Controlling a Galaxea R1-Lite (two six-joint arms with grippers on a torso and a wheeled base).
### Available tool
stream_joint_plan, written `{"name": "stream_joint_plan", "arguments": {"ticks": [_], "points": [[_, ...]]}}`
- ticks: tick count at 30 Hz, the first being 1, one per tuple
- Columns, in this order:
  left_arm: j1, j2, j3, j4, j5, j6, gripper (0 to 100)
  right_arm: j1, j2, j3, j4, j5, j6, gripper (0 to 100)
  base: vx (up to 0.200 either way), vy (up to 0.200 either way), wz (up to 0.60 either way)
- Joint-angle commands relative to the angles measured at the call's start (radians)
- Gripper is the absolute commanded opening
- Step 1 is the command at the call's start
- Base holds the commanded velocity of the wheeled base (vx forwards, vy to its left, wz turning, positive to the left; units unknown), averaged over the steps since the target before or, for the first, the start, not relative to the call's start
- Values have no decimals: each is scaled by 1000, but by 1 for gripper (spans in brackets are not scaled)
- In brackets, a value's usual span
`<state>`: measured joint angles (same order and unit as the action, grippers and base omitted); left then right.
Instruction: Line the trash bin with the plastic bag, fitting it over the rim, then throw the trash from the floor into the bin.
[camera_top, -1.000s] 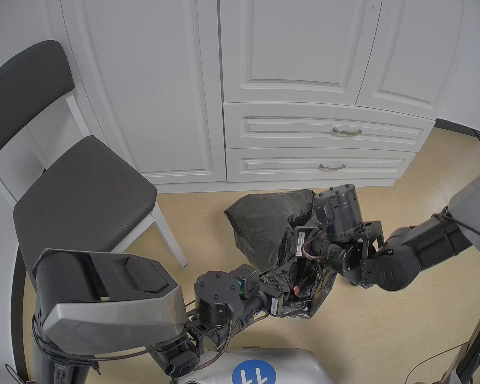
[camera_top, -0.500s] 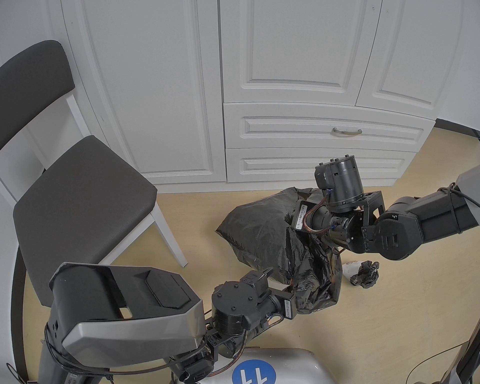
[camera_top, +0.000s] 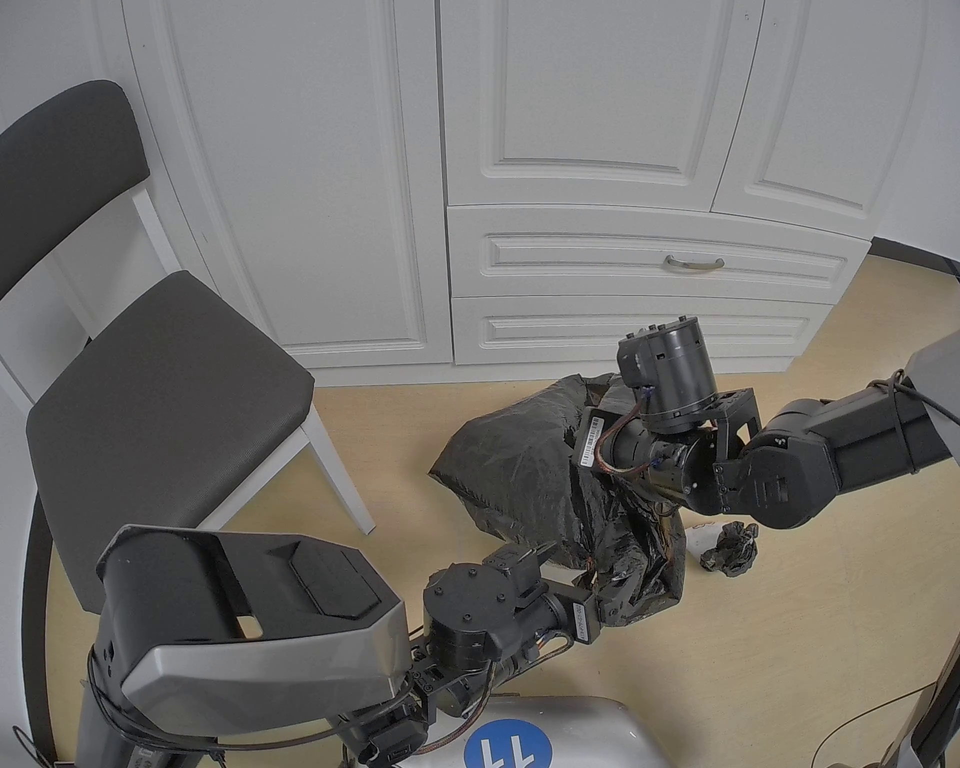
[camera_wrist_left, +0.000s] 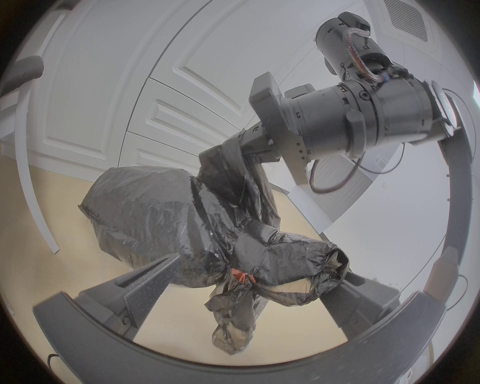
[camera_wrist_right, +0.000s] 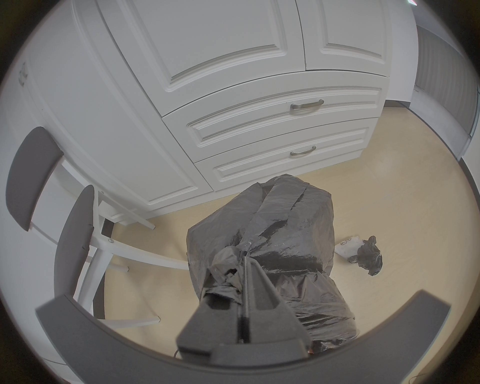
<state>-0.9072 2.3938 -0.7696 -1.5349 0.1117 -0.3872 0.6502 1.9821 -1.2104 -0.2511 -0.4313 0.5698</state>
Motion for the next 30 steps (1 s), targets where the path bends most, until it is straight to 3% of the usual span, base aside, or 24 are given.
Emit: {"name": "stream_joint_plan", "arguments": {"ticks": [1,6,12,19,27,30], "points": [[4,-1,-33,-1,3,-13,100,25,12,-3,-1,0,9,0,0,0,0],[4,15,-82,1,45,-22,100,66,18,-11,15,-9,33,0,0,0,0],[-1,27,-19,-2,25,-21,100,62,27,-12,15,-9,33,0,0,0,0],[-18,1,136,-2,-185,-22,100,60,21,-11,15,-11,33,0,0,0,0],[-36,36,70,-1,-175,-105,100,60,24,-11,13,-11,33,0,0,0,0],[-32,53,23,1,-135,-131,100,62,24,-11,13,-11,33,0,0,0,0]]}}
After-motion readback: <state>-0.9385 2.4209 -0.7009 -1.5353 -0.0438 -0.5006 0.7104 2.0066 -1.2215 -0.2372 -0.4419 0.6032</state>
